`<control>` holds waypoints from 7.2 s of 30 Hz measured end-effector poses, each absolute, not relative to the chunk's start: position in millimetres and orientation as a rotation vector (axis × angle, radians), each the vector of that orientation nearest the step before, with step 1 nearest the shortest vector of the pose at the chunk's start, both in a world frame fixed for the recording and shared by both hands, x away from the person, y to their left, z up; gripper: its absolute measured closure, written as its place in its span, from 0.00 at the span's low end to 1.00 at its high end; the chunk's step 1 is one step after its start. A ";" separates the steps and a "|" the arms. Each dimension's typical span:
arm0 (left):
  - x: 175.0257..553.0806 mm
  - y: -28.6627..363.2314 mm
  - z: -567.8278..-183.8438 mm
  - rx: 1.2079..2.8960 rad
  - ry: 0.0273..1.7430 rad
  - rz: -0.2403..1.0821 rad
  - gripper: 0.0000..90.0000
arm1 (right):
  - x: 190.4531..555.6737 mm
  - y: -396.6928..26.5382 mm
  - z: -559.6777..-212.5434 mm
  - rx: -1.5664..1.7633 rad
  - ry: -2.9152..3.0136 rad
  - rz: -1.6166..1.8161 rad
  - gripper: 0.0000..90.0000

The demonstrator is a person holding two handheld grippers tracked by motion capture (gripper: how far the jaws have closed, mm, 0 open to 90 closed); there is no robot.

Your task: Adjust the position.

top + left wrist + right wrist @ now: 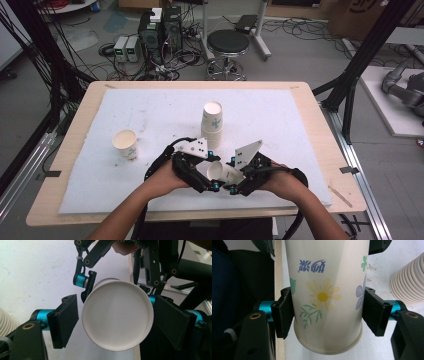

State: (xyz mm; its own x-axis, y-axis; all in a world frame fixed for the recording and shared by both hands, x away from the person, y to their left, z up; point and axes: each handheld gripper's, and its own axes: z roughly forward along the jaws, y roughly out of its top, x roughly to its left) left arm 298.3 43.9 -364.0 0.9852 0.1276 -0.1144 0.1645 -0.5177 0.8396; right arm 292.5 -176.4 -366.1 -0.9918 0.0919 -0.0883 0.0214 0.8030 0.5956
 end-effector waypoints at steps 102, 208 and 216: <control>287.2 75.5 -392.6 1.732 0.146 -0.059 0.40 | 275.0 -234.8 -404.8 0.384 2.463 1.908 0.33; 295.1 54.5 -407.2 2.159 0.266 0.059 0.36 | 294.2 -217.2 -359.6 0.388 2.680 1.340 0.25; 295.2 70.7 -414.0 2.044 0.343 0.075 0.35 | 293.5 -242.8 -368.1 0.532 2.545 1.466 0.25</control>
